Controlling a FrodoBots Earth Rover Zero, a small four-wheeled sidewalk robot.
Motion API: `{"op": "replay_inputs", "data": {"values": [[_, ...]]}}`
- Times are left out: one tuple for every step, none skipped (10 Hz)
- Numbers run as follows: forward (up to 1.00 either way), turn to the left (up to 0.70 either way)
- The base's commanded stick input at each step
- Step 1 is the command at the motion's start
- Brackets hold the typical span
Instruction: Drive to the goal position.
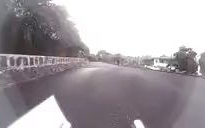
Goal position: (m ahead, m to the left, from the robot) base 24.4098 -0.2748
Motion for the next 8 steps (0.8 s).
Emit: {"op": "replay_inputs", "data": {"values": [[1.00,0.00],[1.00,0.00],[1.00,0.00],[1.00,0.00],[1.00,0.00],[1.00,0.00],[1.00,0.00],[1.00,0.00]]}}
